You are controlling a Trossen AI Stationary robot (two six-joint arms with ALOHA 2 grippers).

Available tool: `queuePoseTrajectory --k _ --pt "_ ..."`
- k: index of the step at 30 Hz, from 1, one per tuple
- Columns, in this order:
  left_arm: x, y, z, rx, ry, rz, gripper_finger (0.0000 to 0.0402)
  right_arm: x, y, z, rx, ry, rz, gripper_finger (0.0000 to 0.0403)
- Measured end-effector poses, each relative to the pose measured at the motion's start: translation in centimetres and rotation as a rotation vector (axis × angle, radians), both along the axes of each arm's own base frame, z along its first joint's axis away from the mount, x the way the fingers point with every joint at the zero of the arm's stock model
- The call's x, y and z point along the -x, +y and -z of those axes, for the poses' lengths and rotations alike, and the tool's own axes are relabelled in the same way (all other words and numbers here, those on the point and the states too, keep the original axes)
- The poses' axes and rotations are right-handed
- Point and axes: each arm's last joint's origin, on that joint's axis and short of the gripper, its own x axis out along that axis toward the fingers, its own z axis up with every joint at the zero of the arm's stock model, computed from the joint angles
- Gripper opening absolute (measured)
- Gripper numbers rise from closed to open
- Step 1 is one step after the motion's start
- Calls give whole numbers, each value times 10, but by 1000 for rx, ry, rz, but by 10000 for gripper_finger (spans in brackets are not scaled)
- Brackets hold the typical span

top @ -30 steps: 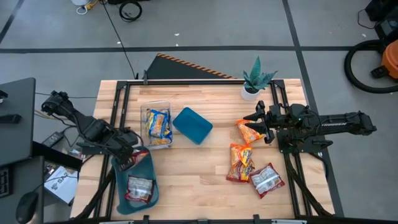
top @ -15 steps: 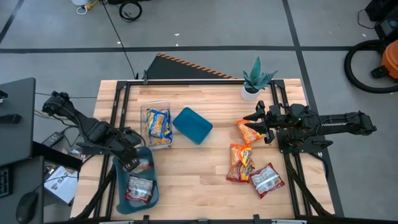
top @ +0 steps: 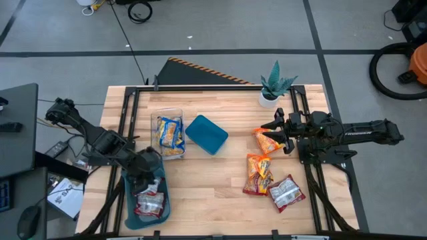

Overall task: Sort Maruchan noodles
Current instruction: Put the top orange noodle pack into the blue bin

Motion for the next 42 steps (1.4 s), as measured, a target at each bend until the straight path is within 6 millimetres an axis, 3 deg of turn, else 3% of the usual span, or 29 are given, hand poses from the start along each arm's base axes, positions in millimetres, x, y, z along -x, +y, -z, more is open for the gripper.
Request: queuePoseTrajectory --k 3,7,15,19,24,26,30,33,37,42 --pt "-8 2 -5 -177 -193 51 114 0 0 -2 1 -19 1 144" --pt "-18 11 -12 -506 -400 -14 114 1 0 -5 -4 -52 1 144" --pt "-29 35 -21 -1008 -462 -122 114 1 0 -5 -4 -57 1 144" --pt "-40 39 -24 -1080 -545 -105 114 1 0 -6 -5 -62 3 144" --pt "-54 40 6 -1138 -755 108 113 2 -2 -10 -111 -109 55 144" --pt "-52 47 12 -1158 -822 178 108 2 -3 -10 -124 -111 74 144" --pt "-38 72 -1 -1159 -937 171 89 -2 -3 -18 -118 -89 69 144" --pt "-23 92 -7 -1151 -989 153 76 -14 -5 -25 -130 35 126 144" --pt "-7 113 -8 -1167 -1012 80 65 -36 -12 -29 -103 322 306 144" --pt "-1 124 4 -1058 -1010 44 64 -61 -21 -27 -82 610 365 144"
